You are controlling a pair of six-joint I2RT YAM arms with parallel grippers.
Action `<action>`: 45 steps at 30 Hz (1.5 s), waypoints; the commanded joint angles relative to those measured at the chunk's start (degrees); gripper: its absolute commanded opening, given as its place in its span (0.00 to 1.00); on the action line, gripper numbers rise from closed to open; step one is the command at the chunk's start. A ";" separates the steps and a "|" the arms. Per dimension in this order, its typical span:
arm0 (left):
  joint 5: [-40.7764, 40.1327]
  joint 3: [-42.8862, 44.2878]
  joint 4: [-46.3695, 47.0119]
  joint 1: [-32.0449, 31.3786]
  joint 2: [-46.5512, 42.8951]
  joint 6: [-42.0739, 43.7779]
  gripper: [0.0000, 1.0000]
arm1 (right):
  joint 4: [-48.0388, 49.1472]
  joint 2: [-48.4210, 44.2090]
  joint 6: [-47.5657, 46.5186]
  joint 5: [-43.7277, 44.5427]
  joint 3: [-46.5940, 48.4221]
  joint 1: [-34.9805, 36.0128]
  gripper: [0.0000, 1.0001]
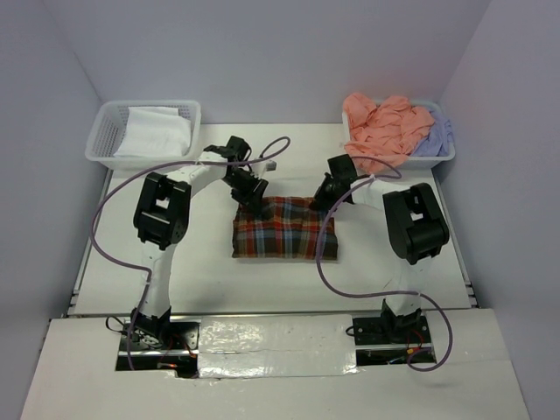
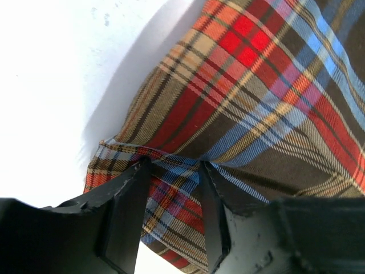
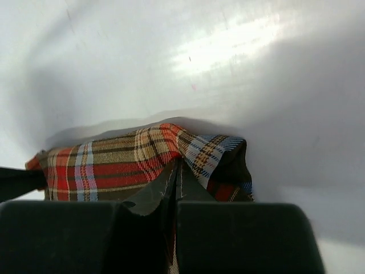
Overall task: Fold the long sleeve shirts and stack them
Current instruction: Fold the shirt
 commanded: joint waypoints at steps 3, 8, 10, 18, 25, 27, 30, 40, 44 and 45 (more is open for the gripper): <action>-4.15 2.61 0.34 2.60 1.95 -0.41 0.54 | -4.93 3.41 -3.21 8.53 6.20 -1.32 0.00; -7.22 8.67 -2.39 3.92 -0.59 1.08 0.59 | -10.29 0.96 -10.76 11.25 14.02 -1.24 0.02; -7.58 11.30 -2.66 3.92 -3.05 1.08 0.61 | -12.58 -2.72 -13.31 12.66 16.04 1.12 0.09; 2.33 8.18 -3.36 -0.28 -15.42 1.25 0.64 | -11.38 -22.47 -10.72 6.90 2.48 8.51 0.20; 7.10 -9.49 1.11 -8.81 -16.42 -0.67 0.63 | -3.45 -30.33 0.65 -1.04 -15.75 9.57 0.15; 5.61 -11.17 3.75 -9.43 -14.85 -1.55 0.62 | -3.53 -28.41 0.83 -1.57 -17.25 9.40 0.12; 0.35 -12.67 4.55 -10.75 -11.25 -0.59 0.61 | -4.23 -23.84 0.21 -0.52 -17.61 8.61 0.09; -8.28 -16.46 7.45 -12.07 -7.10 0.73 0.62 | -4.94 -18.47 0.30 4.75 -20.60 4.91 0.06; -8.02 -13.92 4.47 -11.98 -8.33 1.87 0.64 | -6.96 -18.91 -0.75 5.37 -20.07 4.91 0.06; -7.93 -11.38 1.94 -11.98 -8.77 2.31 0.65 | -7.31 -19.26 -1.02 5.63 -19.90 4.83 0.06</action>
